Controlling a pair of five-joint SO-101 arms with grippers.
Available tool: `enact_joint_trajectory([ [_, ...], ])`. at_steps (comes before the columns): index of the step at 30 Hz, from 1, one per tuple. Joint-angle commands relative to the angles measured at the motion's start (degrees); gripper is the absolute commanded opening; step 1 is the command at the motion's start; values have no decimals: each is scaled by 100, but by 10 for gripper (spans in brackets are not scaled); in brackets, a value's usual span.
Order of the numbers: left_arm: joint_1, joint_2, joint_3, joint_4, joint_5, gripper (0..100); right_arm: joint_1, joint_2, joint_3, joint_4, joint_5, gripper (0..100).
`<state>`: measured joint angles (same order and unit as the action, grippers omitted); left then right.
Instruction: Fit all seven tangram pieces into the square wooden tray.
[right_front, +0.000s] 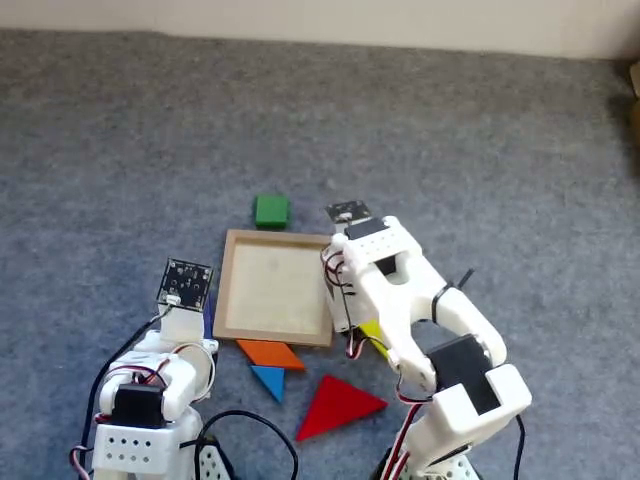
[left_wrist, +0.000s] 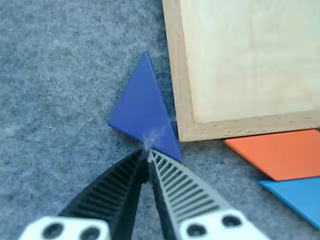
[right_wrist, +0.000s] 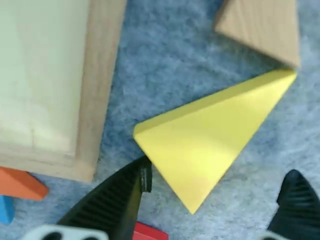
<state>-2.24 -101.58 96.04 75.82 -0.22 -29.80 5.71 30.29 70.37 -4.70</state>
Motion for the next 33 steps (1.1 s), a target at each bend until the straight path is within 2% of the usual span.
enact_joint_trajectory([
  [1,40,-233,119,18,-26,5,-330,-365,-127,-127,-79,383],
  [6,40,-233,119,18,-26,5,-374,-365,-136,-470,-668,383],
  [13,40,-233,119,18,-26,5,-154,-356,-145,-497,-712,383],
  [21,40,-233,119,18,-26,5,-22,-356,-145,-769,-1705,383],
  [33,40,-233,119,18,-26,5,-13,-356,-145,-1007,-1758,383],
])
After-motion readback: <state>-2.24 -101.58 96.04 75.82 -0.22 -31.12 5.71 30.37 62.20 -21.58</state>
